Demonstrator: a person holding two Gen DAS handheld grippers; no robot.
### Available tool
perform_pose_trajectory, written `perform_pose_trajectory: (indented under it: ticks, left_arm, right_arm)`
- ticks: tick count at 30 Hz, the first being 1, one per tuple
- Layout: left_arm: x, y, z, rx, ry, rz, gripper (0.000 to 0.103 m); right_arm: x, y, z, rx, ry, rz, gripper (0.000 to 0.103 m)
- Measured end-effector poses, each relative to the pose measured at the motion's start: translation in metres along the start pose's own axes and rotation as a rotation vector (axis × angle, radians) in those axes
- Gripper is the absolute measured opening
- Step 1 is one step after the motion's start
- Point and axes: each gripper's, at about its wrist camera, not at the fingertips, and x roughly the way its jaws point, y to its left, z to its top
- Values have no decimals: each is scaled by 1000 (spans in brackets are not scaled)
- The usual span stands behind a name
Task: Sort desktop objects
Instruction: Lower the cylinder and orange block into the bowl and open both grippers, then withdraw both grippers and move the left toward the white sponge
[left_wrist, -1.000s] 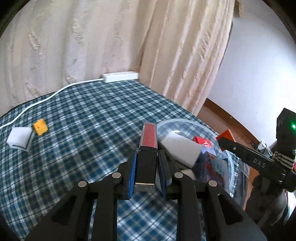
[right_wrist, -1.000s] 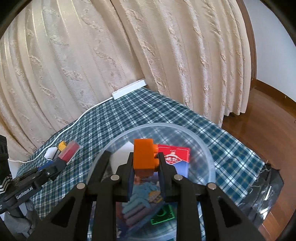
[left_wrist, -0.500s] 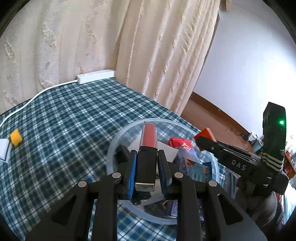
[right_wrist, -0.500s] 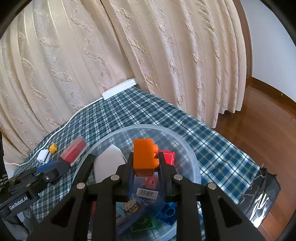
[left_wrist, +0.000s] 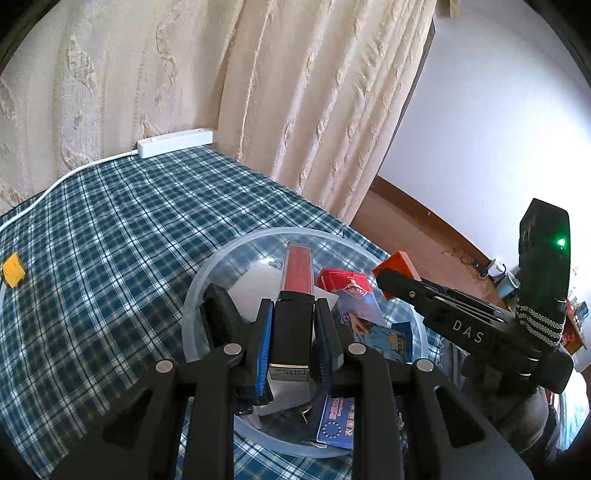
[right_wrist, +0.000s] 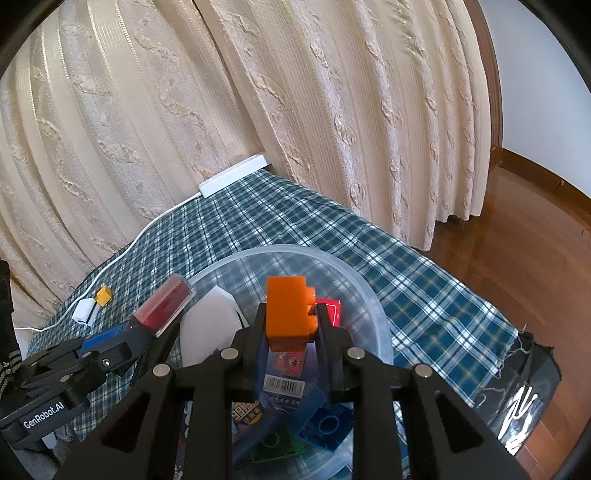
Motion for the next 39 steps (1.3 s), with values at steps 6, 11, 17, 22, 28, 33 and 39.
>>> perform_pose_trajectory:
  ticks: [6,11,17,22,28,33,39]
  left_arm:
    - [-2,3,1,-36,3,-49,56]
    - [-20,0,5,-18,-49,-57,63]
    - [-30,21,4,-53,-60,-15,63]
    - [-38,54,-1,-113,-66,63,63]
    - [-49,103,-11,-194,-68,176,63]
    - [-63,150,-16,-281,-81,243,63]
    - [-76,200,-16,-355,-89,357,63]
  right_arm:
    - [0,-4,2,26,5,-6,46]
    - [-7,-2,2,35,-24,-18,61]
    - [-14,15,6,17,-47,-4,61]
    - [-16,40,6,-7,-59,39,61]
    - [-11,77,1,-50,-47,101,61]
    - [-5,112,-1,-82,-38,152,62]
    - [13,164,-12,-159,4,224,63]
